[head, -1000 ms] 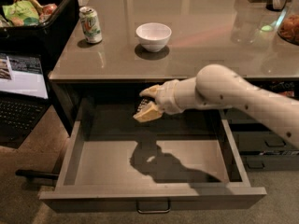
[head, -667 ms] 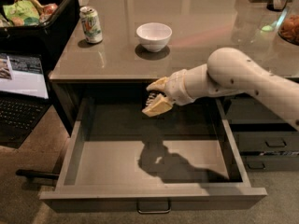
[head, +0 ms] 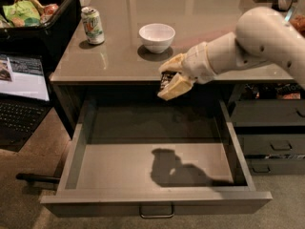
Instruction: Pick rxbar chocolate from top drawer and place on counter
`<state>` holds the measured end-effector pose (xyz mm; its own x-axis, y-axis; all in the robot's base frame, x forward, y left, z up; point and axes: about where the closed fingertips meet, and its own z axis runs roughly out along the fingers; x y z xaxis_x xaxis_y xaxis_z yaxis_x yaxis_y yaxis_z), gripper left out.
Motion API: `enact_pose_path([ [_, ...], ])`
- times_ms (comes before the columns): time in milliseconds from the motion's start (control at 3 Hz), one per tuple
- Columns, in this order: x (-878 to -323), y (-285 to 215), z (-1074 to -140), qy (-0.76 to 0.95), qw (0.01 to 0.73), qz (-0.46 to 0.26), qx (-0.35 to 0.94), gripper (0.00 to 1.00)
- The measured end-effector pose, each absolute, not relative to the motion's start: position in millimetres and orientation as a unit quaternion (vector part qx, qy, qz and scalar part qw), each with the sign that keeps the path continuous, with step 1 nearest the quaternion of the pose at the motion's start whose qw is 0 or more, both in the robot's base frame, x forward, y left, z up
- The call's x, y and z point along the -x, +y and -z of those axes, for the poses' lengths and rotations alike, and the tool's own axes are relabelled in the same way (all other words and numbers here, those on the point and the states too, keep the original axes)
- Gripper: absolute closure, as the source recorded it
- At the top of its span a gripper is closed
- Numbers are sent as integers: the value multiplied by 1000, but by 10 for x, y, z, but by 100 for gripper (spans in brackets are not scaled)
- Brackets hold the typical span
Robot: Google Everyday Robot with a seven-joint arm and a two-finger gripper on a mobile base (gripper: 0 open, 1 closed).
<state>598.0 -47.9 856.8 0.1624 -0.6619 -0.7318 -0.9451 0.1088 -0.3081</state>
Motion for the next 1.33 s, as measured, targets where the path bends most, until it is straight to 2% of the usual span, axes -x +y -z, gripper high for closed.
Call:
enact_pose_path([
  [333,-6125,-433,-8852,618,424,-171,640,100],
  [1000,-6831,-239,-8718,690,450,-200,530,100],
  [1333,-7104,-204,-8600,736,442,-196,473,81],
])
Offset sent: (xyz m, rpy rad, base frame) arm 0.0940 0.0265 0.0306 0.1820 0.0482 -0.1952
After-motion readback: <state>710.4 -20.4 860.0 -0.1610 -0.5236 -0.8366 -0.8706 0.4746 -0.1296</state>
